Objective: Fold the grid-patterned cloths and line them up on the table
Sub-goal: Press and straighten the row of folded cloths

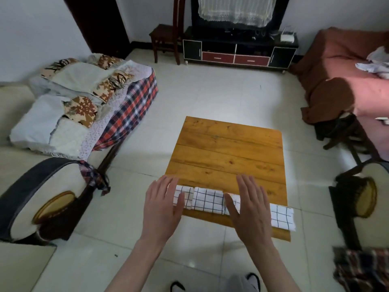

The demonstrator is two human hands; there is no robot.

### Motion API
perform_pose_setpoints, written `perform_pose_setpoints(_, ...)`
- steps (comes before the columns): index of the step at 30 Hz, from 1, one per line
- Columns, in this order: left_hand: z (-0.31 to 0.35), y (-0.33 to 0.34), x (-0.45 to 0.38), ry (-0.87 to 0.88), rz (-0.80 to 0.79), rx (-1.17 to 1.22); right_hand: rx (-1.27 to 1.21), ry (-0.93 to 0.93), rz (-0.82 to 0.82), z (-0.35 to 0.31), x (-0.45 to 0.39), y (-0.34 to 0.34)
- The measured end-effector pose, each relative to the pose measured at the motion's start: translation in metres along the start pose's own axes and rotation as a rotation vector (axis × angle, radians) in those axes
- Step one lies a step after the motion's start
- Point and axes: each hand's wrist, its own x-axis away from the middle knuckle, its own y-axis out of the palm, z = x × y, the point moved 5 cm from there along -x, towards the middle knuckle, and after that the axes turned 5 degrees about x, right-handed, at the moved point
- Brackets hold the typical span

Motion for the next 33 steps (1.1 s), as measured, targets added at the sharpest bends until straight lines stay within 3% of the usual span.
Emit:
perform_pose_setpoints(8, -0.059, 0.006, 0.005, 0.002, -0.038, 0.041, 0.019, -0.008, -0.033, -0.067, -0.009, 0.028)
perform_pose_setpoints(22, -0.140, 0.028, -0.036, -0.056, -0.071, 0.051, -0.071, 0.017, -0.111, -0.124, -0.054, 0.122)
perform_pose_setpoints(33, -0.235, 0.115, -0.055, 0.086, -0.175, 0.165, 0.015, 0.140, -0.117, -0.149, -0.059, 0.222)
